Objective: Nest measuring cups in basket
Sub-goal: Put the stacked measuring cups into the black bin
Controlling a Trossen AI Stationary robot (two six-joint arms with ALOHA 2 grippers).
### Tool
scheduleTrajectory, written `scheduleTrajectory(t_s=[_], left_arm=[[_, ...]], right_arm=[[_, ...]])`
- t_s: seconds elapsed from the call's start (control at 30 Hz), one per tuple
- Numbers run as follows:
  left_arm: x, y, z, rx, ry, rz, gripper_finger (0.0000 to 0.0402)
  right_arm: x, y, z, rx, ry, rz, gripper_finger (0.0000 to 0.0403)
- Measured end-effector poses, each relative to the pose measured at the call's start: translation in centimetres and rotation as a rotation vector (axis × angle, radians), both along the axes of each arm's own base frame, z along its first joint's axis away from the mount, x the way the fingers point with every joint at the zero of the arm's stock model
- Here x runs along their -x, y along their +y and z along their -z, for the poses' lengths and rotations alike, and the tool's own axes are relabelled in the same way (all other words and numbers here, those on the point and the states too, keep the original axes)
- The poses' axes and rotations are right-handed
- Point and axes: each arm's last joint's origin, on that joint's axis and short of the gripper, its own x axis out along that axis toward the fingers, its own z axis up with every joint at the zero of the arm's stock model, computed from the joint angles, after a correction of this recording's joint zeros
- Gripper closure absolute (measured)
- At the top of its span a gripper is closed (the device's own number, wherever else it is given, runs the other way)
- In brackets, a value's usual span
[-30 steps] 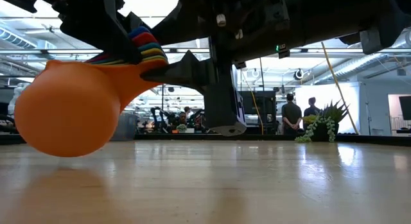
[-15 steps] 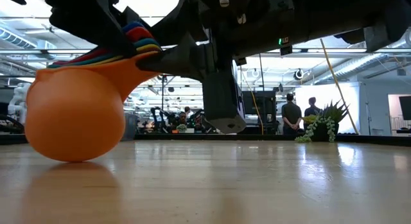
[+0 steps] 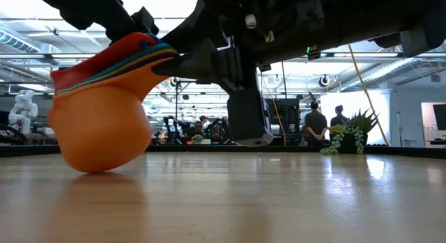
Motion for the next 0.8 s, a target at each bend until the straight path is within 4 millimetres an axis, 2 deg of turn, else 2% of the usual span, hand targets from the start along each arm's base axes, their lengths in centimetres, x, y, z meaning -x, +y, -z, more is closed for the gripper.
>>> scheduleTrajectory(t_s=[0.17, 0.33, 0.5, 0.8], left_arm=[[0.0, 0.0, 0.0, -0.01, -0.008, -0.009, 0.0113], [0.1, 0.0, -0.3, -0.017, -0.013, -0.007, 0.0129], [0.9, 0.1, -1.4, -0.011, -0.03, -0.001, 0.0143], [1.7, 0.2, -2.1, -0.001, -0.022, 0.003, 0.0136]], right_arm=[[0.0, 0.0, 0.0, -0.005, -0.004, 0.002, 0.0353], [0.0, 0.0, -0.1, -0.01, -0.008, -0.001, 0.0352], [-0.1, 0.0, -0.3, -0.022, -0.024, -0.006, 0.0352], [-0.1, 0.0, -0.3, -0.022, -0.019, 0.001, 0.0351]])
